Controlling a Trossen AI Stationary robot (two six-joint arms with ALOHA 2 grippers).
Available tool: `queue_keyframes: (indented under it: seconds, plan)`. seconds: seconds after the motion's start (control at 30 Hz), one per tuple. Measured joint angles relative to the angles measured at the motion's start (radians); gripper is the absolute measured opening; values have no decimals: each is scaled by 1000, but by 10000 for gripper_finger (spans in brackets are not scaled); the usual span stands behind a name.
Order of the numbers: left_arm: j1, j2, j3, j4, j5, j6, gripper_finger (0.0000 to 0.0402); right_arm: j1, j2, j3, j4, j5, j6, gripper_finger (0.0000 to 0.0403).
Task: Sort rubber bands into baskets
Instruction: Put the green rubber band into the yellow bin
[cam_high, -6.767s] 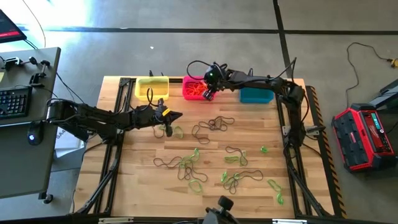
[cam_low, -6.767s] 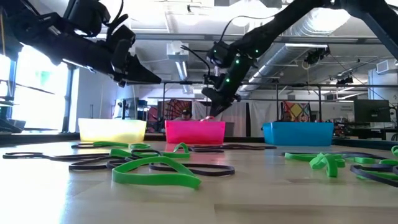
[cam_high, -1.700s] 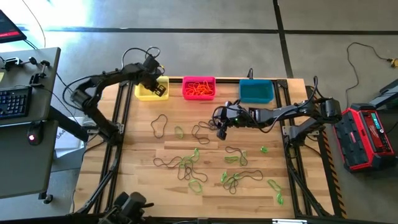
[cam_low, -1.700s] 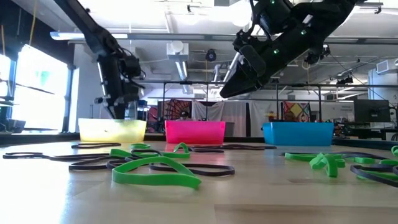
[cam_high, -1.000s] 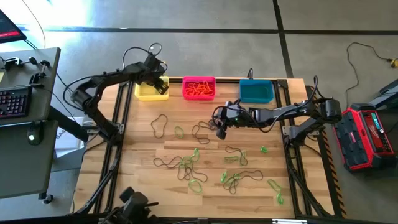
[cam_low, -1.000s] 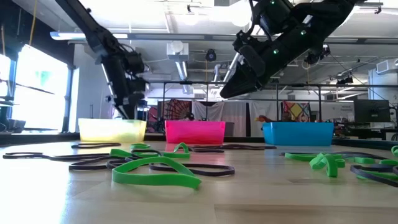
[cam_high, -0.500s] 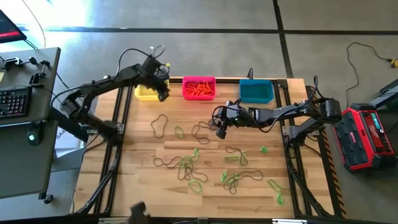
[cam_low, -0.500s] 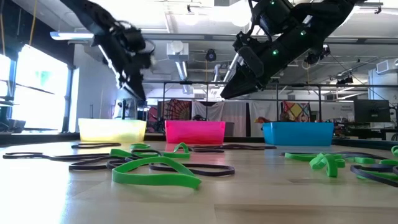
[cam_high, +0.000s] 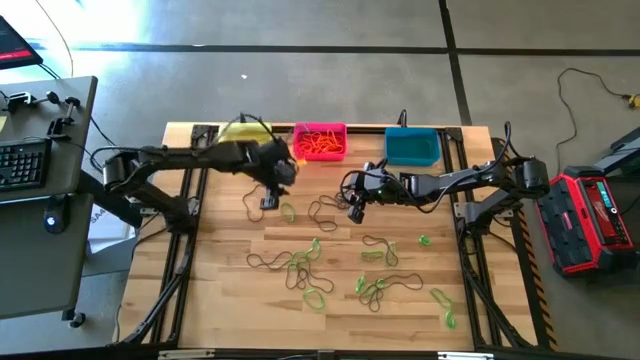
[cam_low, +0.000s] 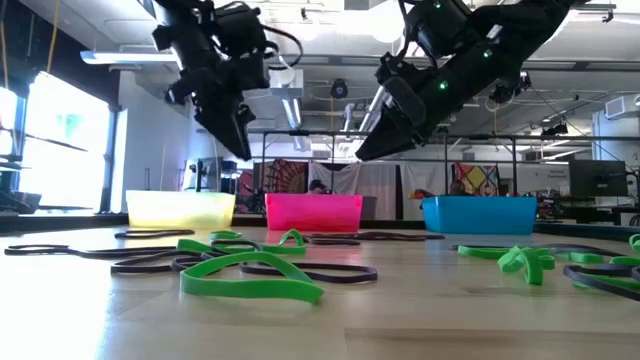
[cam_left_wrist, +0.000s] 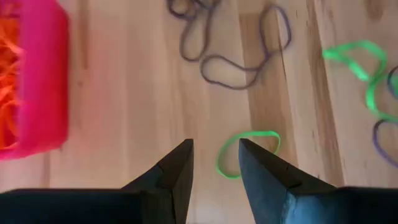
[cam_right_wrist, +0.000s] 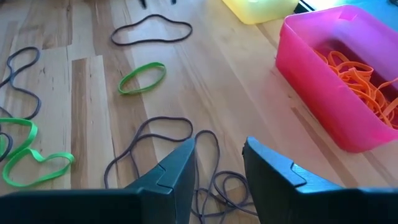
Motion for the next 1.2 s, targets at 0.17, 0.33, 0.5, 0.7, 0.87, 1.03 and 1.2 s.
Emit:
queue_keyframes:
  seconds: [0.17,0.33,0.5,0.7,0.87,1.03,1.2]
  plan:
    - [-72,79,0,-8,-52,6,149,0,0,0,0,0,0,126]
    - [-90,157,0,11,-112,15,162,0,0,0,0,0,0,126]
    - [-72,229,0,19,-80,21,142,0,0,0,0,0,0,126]
    - [-46,308,0,37,-83,37,115,0,0,0,0,0,5,126]
    - [-40,327,3,35,-75,52,88,0,0,0,-8,0,10,126]
    - [-41,320,2,36,-83,40,38,0,0,0,-8,0,10,126]
    - [-31,320,2,26,-133,14,5,0,0,0,-8,0,10,126]
